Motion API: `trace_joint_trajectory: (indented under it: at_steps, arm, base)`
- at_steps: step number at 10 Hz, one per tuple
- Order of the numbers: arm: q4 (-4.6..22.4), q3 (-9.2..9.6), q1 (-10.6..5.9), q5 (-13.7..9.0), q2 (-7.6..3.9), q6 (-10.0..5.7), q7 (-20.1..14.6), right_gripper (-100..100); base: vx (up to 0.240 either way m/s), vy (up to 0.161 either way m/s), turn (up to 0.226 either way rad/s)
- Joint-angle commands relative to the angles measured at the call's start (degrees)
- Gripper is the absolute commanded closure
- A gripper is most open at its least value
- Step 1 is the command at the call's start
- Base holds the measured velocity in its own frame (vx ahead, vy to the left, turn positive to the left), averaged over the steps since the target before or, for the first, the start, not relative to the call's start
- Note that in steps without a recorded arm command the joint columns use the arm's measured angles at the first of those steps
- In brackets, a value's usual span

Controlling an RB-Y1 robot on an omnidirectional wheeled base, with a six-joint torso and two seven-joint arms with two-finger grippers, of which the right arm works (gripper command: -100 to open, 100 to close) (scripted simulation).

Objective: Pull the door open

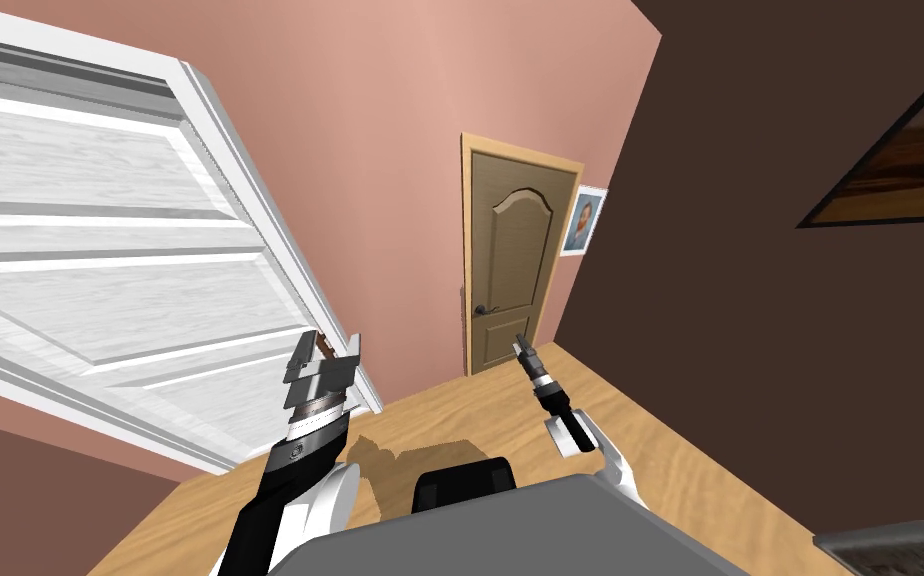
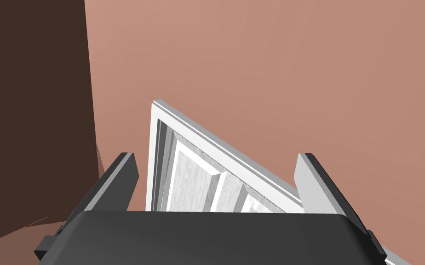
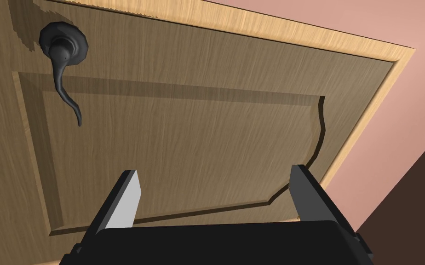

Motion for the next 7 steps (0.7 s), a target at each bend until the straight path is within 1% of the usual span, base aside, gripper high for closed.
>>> trace_joint_trajectory:
  at_steps: [1,7]
  arm:
    - [2.4,-0.23,-0.62,0.2,-0.80,-0.52,-1.2,-100]
    - [11.2,-0.80,-3.10,1.0,-2.92,-2.35,-4.4,-100]
  base:
    - [0.113,0.018,0.052]
    - [0.099,-0.006,0.045]
